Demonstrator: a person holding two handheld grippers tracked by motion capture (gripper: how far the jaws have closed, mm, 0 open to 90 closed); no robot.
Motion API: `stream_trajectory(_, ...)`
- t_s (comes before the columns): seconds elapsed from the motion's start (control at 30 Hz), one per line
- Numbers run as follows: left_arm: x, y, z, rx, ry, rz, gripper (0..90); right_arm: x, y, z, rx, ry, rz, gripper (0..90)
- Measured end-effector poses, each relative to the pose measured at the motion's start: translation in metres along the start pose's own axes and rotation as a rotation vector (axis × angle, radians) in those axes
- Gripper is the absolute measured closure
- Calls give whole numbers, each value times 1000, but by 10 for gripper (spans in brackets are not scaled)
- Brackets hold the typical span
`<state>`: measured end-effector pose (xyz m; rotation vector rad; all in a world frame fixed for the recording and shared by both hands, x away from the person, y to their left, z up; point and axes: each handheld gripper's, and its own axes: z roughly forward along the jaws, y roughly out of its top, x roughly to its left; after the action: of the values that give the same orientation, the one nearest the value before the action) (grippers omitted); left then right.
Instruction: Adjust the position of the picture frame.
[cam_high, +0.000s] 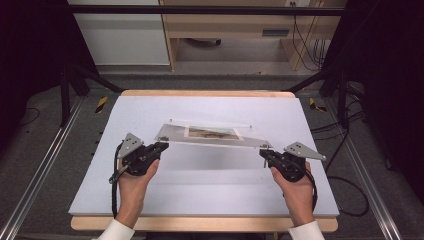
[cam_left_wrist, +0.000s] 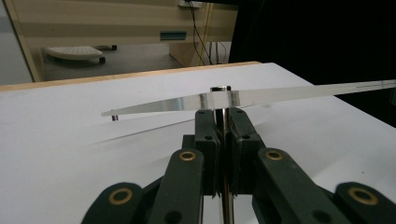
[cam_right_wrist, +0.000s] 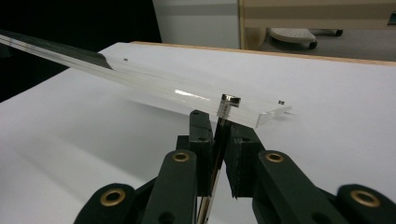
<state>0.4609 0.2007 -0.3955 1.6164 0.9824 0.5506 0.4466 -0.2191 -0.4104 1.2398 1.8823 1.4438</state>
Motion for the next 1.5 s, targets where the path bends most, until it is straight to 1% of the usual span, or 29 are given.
stream_trajectory(0.17,-3,-5,12,9,-5,1,829,-11,-3,0,8,-16,8,821)
stream_trajectory(0.2,-2,-6,13,3,-6,-1,829,-12,-4,0,4,-16,12,821)
stream_trajectory(0.23,-2,-7,13,3,-4,-1,830,-13,-4,0,5,-17,3,821)
stream_trajectory(0.37,-1,-12,12,10,-4,-4,828,-11,-5,1,5,-18,2,823)
stream_trajectory(0.63,0,-32,8,74,9,1,821,-5,-13,2,18,-35,-16,832)
stream_trajectory(0.67,0,-34,8,78,10,2,821,-4,-15,2,22,-30,-11,833)
stream_trajectory(0.73,0,-37,7,91,10,9,822,-3,-18,2,36,-30,-18,834)
stream_trajectory(0.87,-2,-45,7,117,26,22,823,-2,-25,1,50,-22,-3,841)
stream_trajectory(0.97,-1,-51,6,137,20,4,829,-2,-31,2,68,-13,11,847)
stream_trajectory(1.03,-3,-56,7,161,32,22,829,-1,-35,2,84,-13,18,848)
stream_trajectory(1.1,-2,-58,8,184,32,32,833,-1,-38,3,108,-19,5,848)
stream_trajectory(1.2,-1,-60,10,207,36,32,835,0,-43,5,129,-13,-1,848)
stream_trajectory(1.27,0,-63,10,214,34,29,837,1,-45,5,137,-16,-8,849)
stream_trajectory(1.33,1,-65,10,223,28,23,837,1,-47,6,145,-17,2,849)
stream_trajectory(1.4,0,-67,10,228,26,26,837,1,-49,7,152,-13,4,849)
stream_trajectory(1.47,1,-68,10,227,22,15,838,0,-50,7,159,-13,4,849)
stream_trajectory(1.5,1,-68,10,228,25,20,838,0,-50,7,160,-12,5,849)
